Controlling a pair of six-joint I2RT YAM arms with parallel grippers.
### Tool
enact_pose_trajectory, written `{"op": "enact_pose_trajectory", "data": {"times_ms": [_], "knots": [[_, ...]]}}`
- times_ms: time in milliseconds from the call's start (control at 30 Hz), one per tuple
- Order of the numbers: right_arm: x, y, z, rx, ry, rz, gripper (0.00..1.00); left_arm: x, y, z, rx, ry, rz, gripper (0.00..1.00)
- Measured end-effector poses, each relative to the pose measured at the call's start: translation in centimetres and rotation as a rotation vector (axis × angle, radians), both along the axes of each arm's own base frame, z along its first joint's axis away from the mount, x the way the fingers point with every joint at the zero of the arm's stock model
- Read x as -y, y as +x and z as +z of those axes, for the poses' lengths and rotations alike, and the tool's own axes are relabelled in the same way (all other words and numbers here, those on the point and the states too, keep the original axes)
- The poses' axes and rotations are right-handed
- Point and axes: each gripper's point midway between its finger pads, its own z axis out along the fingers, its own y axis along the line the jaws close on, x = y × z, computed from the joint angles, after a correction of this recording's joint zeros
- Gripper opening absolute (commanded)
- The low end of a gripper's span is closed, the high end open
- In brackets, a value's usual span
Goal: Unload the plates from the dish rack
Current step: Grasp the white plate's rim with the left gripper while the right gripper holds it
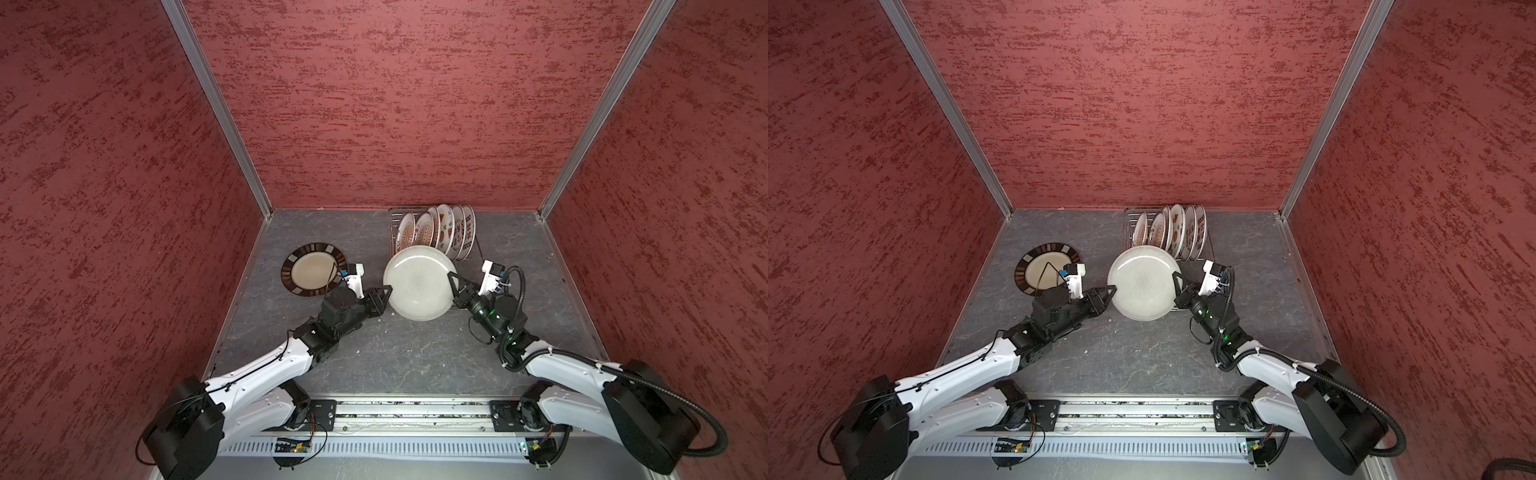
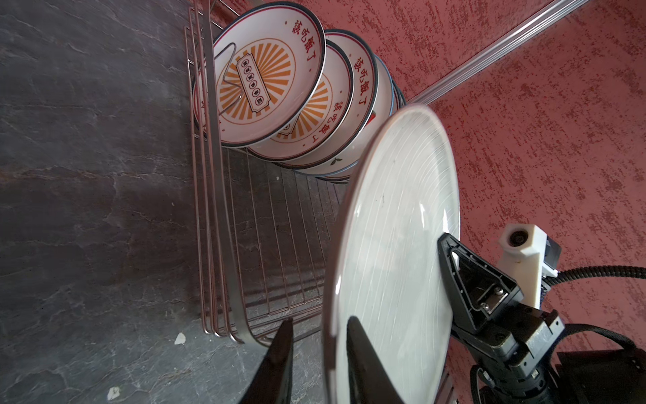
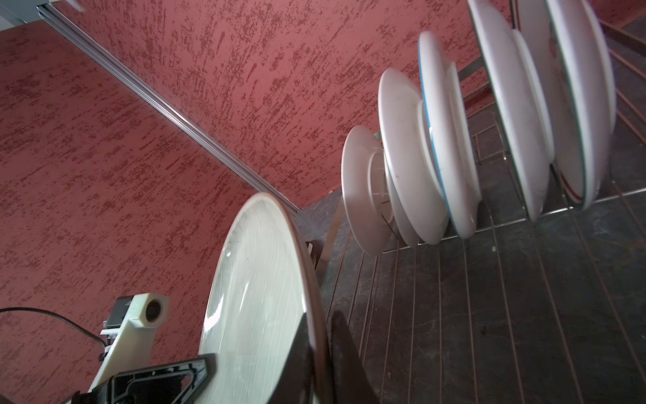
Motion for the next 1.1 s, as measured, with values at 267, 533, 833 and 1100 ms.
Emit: {"op": "enact_pose_trajectory", "data": {"times_ms": [267,533,833,1100], "knots": [[-0.2,0.0,-0.2,-0.005,-0.003,0.003,0.00,0.3,0.2,0.2,-0.009,-0.035,0.005,0.09],[-1.0,0.4,0.0,0.002,-0.012,0.015,0.00,0.3,0.6,-0.1,-0.031,-0.057,-0.002,0.16],[-0.9,0.6,0.0,0.000,-0.004,0.005,0.00,0.3,1.0,0.4,-0.031,-0.093,-0.005,0.03],[-1.3,0.7,-0.3,-0.003,-0.002,0.018,0.06,0.0,0.8,0.1,-0.014,-0.133,-0.020,0.00]]}}
